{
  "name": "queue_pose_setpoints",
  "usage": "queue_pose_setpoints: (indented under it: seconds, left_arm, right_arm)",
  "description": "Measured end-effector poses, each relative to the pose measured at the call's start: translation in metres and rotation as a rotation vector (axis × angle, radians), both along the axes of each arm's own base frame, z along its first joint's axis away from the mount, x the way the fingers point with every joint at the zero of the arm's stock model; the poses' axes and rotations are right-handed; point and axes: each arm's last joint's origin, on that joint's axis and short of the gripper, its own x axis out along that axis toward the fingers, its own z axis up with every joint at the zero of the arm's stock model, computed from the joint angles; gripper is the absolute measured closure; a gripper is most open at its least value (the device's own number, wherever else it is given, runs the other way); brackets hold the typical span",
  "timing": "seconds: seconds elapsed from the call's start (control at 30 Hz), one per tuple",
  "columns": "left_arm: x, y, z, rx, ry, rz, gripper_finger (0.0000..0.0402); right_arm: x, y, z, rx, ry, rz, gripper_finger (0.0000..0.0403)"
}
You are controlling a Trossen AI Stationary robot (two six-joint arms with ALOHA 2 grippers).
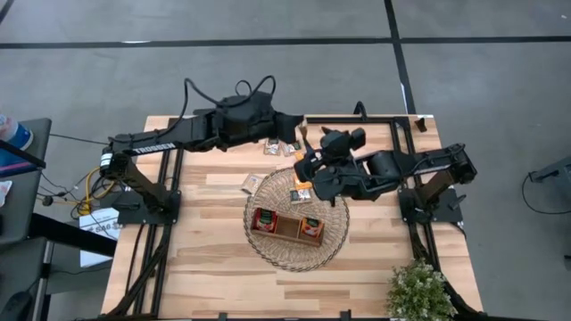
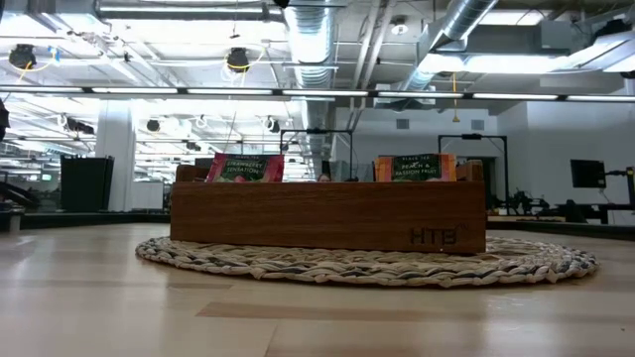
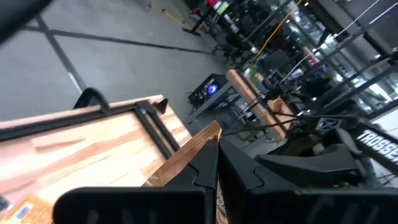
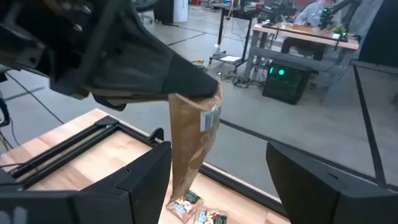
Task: Pick & Place Tea
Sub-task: Put the brown tea bag into the middle section of the wooden organizer
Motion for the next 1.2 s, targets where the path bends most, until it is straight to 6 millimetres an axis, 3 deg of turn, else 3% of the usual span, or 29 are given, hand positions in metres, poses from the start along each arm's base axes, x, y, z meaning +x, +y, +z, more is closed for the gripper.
queue_pose_setpoints:
  seconds: [0.6, 0.73, 1.0, 1.2]
  left_arm:
    - [0.002, -0.004, 0.008, 0.033, -0.074, -0.093, 0.0401]
    - [0.002, -0.004, 0.008, 0.033, -0.075, -0.094, 0.0401]
    - [0.002, -0.004, 0.008, 0.032, -0.07, -0.094, 0.0401]
    - [0.002, -0.004, 0.007, 0.043, -0.062, -0.103, 0.0401]
  right_arm:
    - [0.008, -0.017, 0.003, 0.063, -0.052, -0.003, 0.0155]
    - [0.009, -0.021, 0.002, 0.089, -0.053, 0.009, 0.0202]
    - [0.01, -0.021, 0.002, 0.106, -0.043, 0.034, 0.0376]
    - [0.01, -0.018, 0.002, 0.096, -0.018, 0.059, 0.0398]
